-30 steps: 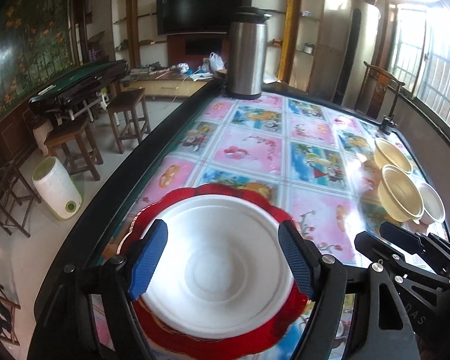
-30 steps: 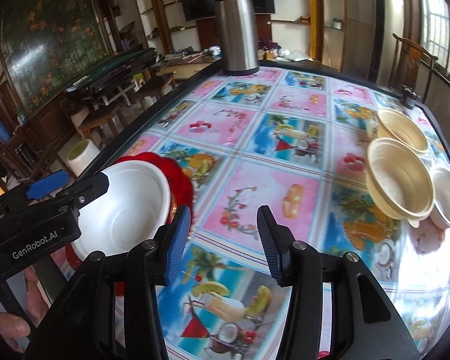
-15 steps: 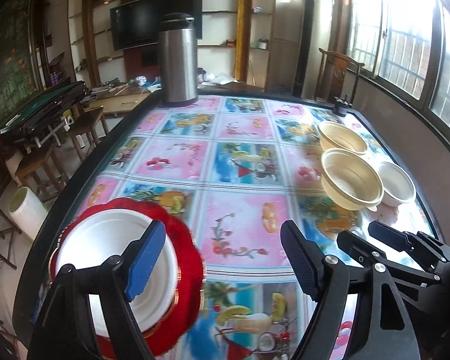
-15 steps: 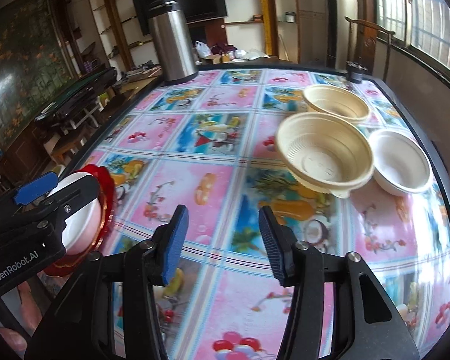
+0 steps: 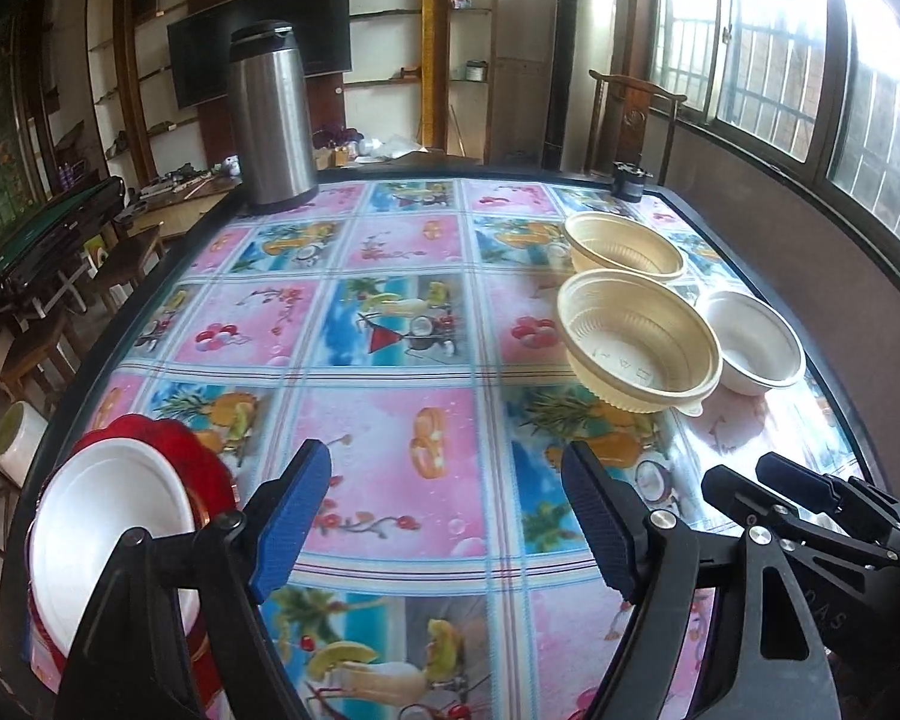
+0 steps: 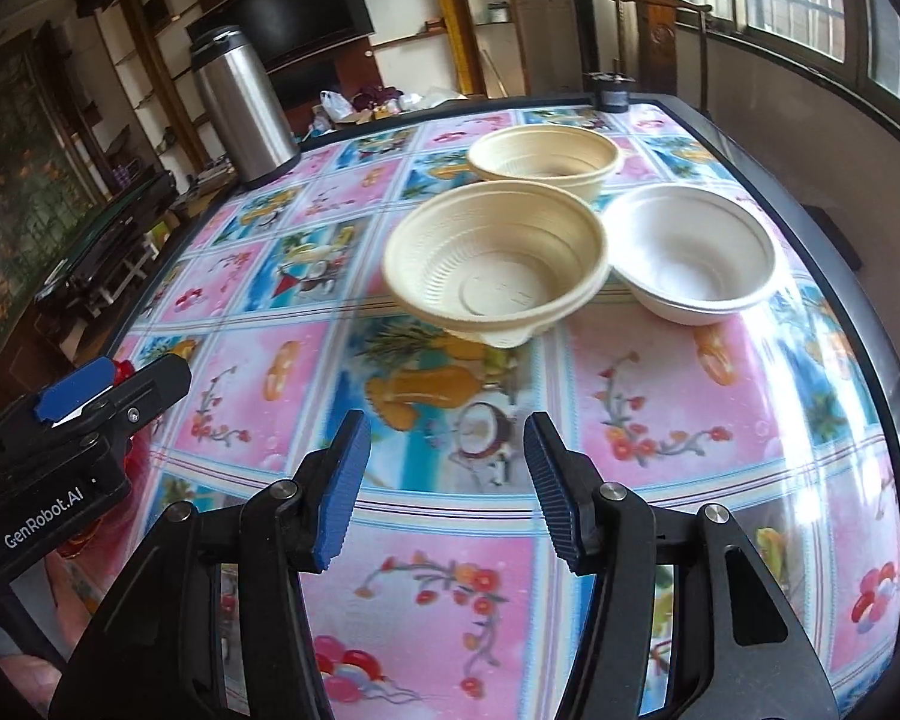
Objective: Organize plates and bowls
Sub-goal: 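Move the open left gripper toward the large beige plastic bowl, then close the left gripper on the beige bowl rim and lift it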
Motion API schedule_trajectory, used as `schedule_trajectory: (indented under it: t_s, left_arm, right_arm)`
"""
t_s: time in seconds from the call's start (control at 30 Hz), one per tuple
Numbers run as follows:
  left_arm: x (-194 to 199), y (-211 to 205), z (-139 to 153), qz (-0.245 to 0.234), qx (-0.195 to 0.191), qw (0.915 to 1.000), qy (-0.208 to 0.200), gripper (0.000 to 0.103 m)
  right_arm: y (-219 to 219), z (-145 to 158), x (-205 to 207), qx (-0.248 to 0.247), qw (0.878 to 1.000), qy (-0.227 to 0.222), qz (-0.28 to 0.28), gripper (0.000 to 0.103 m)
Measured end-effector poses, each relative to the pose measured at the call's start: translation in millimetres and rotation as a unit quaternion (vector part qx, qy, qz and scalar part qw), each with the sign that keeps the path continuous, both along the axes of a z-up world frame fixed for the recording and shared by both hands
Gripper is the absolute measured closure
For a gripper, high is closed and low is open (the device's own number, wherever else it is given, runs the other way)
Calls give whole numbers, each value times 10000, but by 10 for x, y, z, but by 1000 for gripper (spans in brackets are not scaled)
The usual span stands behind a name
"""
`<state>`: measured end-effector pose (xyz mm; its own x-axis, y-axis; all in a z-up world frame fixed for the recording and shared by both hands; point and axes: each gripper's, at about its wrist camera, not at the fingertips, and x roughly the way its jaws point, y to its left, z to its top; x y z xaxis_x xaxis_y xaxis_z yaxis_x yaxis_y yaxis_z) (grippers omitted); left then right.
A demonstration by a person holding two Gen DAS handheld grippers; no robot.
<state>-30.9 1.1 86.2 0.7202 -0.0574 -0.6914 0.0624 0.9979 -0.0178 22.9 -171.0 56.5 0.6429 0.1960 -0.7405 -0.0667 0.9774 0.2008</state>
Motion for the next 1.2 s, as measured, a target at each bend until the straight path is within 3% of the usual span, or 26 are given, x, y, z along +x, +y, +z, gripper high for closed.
schedule_trajectory:
  t_s: [0.4,0.73,1.2]
  left_arm:
    - [243,-264,-84,-108,107,9998,92,24]
    - [570,-300,-89,-21,-29,9996,264,24]
    - [1047,-464,-249,-129,-117,9966,801,24]
  right_arm:
    - [-371,-81,91,167,9992,132,-343,50]
    - [-489,-112,274,403,9979,237,-443,50]
    - [-629,-264,646,930,9924,549,-596,50]
